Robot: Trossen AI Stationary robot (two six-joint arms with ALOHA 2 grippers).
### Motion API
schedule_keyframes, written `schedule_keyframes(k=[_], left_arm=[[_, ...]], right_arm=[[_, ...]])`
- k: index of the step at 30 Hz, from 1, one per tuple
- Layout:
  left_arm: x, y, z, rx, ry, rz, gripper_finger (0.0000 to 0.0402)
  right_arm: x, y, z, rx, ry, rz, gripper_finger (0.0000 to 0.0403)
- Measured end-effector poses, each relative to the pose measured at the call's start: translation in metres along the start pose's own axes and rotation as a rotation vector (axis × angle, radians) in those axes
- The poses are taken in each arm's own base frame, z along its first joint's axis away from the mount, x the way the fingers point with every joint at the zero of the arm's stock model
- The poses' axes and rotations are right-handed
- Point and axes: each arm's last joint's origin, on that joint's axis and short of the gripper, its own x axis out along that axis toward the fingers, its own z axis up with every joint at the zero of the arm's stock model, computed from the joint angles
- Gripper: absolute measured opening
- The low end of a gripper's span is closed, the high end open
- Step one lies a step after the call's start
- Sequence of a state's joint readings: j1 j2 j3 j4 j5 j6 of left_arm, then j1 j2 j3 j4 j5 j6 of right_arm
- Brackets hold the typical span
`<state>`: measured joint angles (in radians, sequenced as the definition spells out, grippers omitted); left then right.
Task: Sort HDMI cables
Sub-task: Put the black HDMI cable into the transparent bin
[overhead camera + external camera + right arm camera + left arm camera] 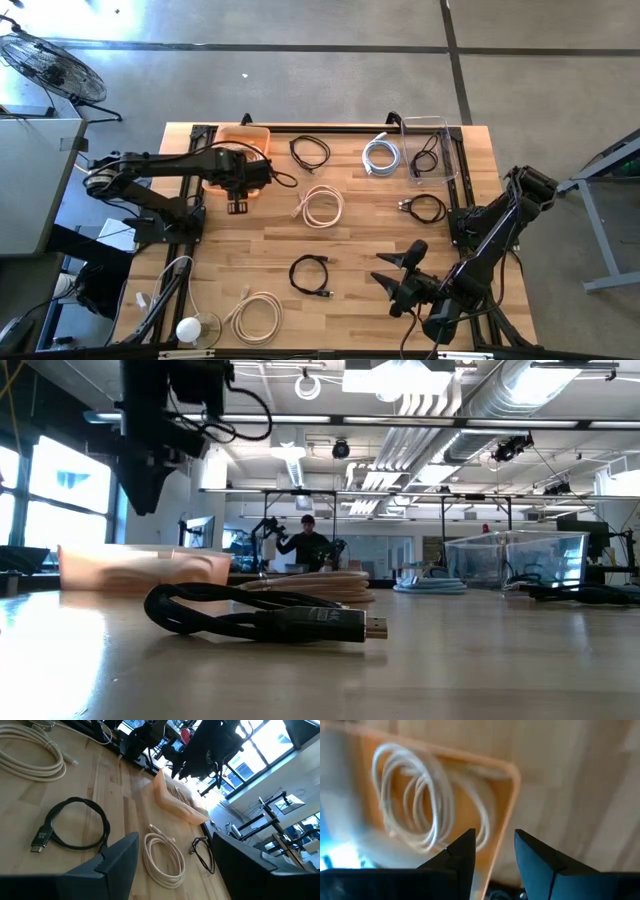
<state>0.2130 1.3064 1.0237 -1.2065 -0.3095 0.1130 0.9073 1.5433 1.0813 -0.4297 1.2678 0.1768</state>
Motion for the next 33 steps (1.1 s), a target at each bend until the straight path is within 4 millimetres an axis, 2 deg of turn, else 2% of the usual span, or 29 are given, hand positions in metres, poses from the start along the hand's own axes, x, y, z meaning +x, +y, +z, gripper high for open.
schedule_keyframes(k=[4,10,17,24,29,33], left_arm=[[-0.015,-0.006,0.015,0.079,-0.142,-0.002,0.0131],[-0.033,-0.016,0.038,0.274,-0.379,0.096,0.0131],[-0.044,-0.018,0.052,0.415,-0.513,0.257,0.0131],[-0.045,-0.015,0.053,0.387,-0.501,0.331,0.0131],[-0.045,-0.014,0.054,0.249,-0.517,0.325,0.0131],[-0.045,-0.014,0.054,0.268,-0.516,0.325,0.0131]], right_arm=[[0.001,0.0,0.0,0.003,0.004,-0.001,0.0245],[0.005,-0.001,0.0,0.01,0.018,0.025,0.0245],[0.007,-0.001,-0.001,0.011,0.028,0.054,0.0245],[0.007,0.0,-0.001,0.005,0.035,0.075,0.0245],[0.007,0.0,-0.002,0.001,0.037,0.075,0.0245],[0.007,0.0,-0.002,0.002,0.038,0.076,0.0245]])
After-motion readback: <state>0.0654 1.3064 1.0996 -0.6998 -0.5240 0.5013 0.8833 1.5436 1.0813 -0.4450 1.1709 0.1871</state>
